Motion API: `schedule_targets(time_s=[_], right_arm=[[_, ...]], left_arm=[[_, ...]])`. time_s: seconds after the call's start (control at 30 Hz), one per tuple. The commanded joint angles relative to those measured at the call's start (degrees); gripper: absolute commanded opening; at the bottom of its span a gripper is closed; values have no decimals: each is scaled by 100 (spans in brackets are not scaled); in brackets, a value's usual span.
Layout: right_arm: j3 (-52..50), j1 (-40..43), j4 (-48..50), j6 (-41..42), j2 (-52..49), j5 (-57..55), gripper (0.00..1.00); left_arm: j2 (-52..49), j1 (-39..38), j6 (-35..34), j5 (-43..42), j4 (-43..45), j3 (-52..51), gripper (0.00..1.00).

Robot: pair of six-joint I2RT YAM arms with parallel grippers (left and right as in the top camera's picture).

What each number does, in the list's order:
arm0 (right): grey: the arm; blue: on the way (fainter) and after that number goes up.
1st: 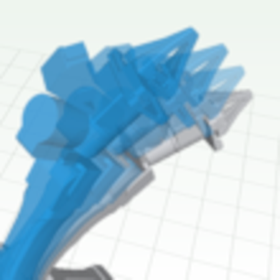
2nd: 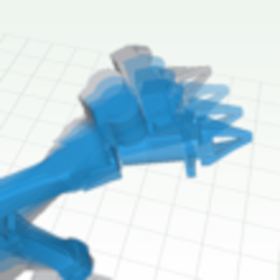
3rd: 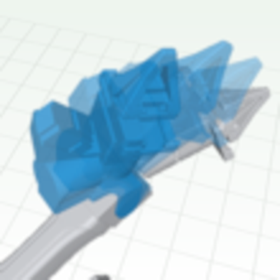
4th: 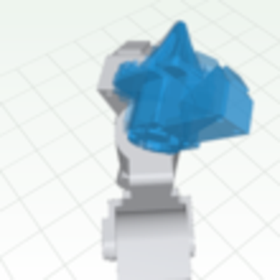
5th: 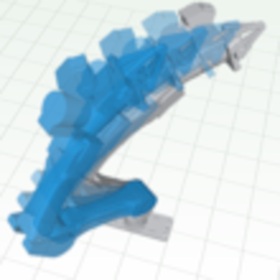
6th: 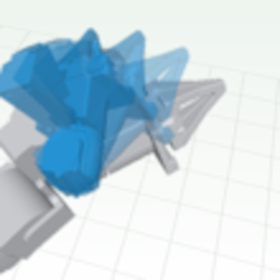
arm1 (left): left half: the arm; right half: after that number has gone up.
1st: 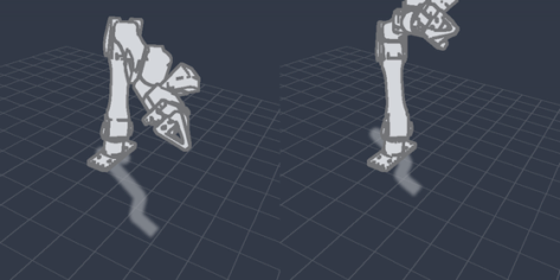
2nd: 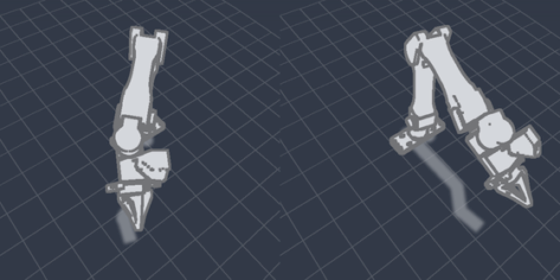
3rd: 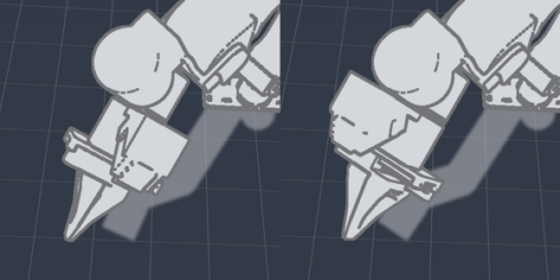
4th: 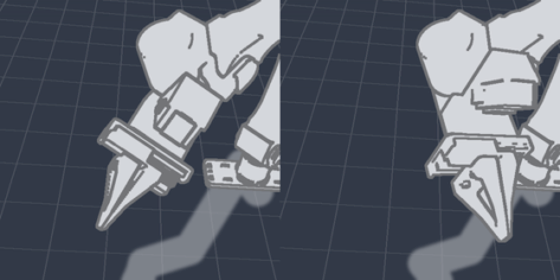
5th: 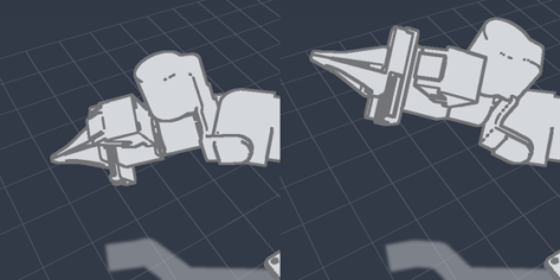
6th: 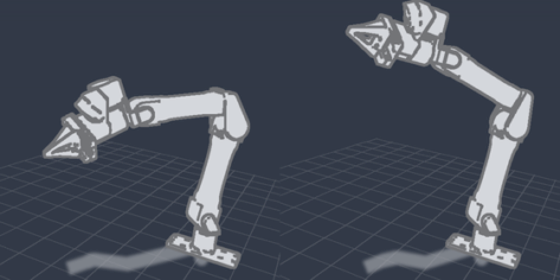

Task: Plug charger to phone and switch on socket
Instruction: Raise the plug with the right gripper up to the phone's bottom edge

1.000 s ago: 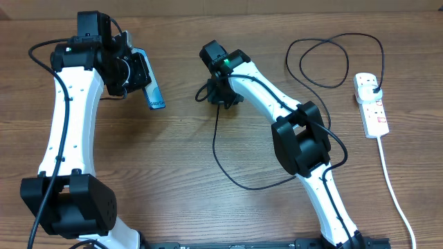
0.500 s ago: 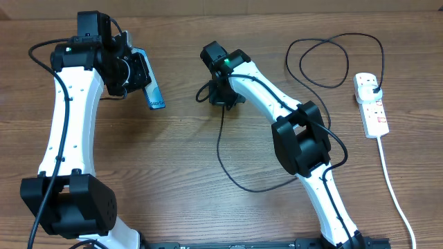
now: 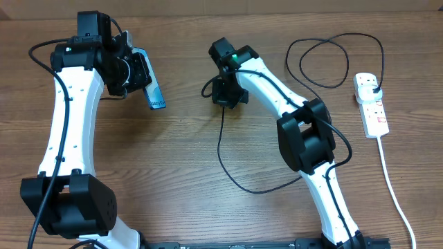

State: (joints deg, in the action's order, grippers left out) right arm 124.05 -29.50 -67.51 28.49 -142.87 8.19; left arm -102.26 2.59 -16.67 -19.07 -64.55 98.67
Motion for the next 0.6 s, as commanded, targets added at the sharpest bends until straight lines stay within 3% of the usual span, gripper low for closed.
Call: schedule_targets(time_s=[0.0,0.1,0.17,0.3,0.37,0.57], right_arm=[[-22,205,-42,-149,564,763,4],[-22,367,-70,-527,758,1606,4],[-22,514,-173,-925,986,2367,4],[-22,713,-498,-1443,1456,3270,4],[-22,754,-721,-1757,1725,3609,4],[-24,704,-1298,-2721,2251,4459,4]], left_arm=[[37,-37,87,-313,50,81,4],[37,-35,385,-1182,275,81,4],[37,-24,691,-2516,761,81,4],[37,39,675,-4330,1818,81,4],[37,90,321,-4981,2540,81,4],[37,190,-870,-5847,4127,81,4]])
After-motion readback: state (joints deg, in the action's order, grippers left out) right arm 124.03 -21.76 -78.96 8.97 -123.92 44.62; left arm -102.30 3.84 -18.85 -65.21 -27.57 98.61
